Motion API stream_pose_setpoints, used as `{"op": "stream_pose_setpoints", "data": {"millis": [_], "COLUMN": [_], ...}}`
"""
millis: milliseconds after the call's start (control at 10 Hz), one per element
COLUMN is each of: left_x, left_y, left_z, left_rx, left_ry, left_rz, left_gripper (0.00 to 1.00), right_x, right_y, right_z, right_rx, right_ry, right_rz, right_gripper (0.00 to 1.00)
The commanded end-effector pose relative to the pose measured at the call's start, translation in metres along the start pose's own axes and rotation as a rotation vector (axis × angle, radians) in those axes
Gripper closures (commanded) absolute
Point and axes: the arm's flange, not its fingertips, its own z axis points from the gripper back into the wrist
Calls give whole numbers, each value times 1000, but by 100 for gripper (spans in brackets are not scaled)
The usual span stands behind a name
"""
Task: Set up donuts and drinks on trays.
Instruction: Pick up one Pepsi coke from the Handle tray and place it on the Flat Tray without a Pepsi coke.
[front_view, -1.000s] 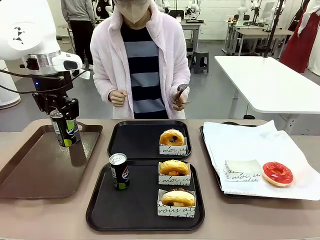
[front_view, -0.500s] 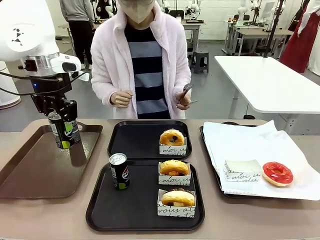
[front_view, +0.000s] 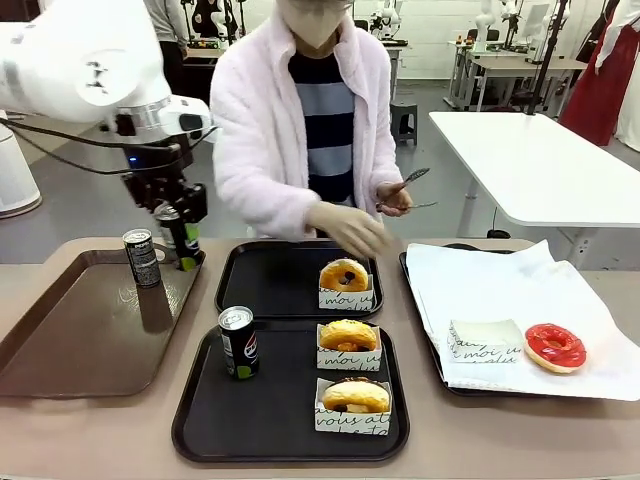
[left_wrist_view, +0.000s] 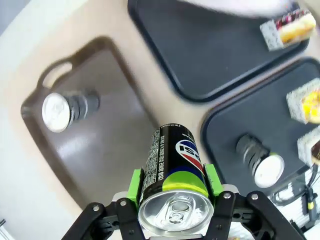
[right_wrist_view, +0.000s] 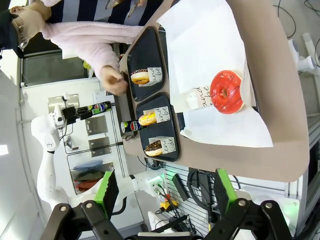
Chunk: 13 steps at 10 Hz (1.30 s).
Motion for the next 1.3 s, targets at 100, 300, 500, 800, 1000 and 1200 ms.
{"op": "stream_pose_setpoints", "data": {"millis": [100,300,500,800,1000,1200], "left_x": [10,-60,-93,-93,-88,-86], "left_y": [-2,9,12,11,15,16], "left_z": [-2,18,29,28,28,28], "left_rx": [-28,-44,-41,-38,-42,-39], "left_ry": [41,118,105,101,102,101], "left_rz": [-10,-99,-127,-121,-109,-102], "left_gripper": [42,42,42,42,42,42], "right_x": [1,1,1,1,1,1], "right_y": [1,1,1,1,1,1], "right_z": [0,0,0,0,0,0], "right_rx": [19,19,19,19,19,19], "right_ry": [-5,-5,-5,-5,-5,-5], "right_rz": [4,4,4,4,4,4], "right_gripper": [0,0,0,0,0,0]}}
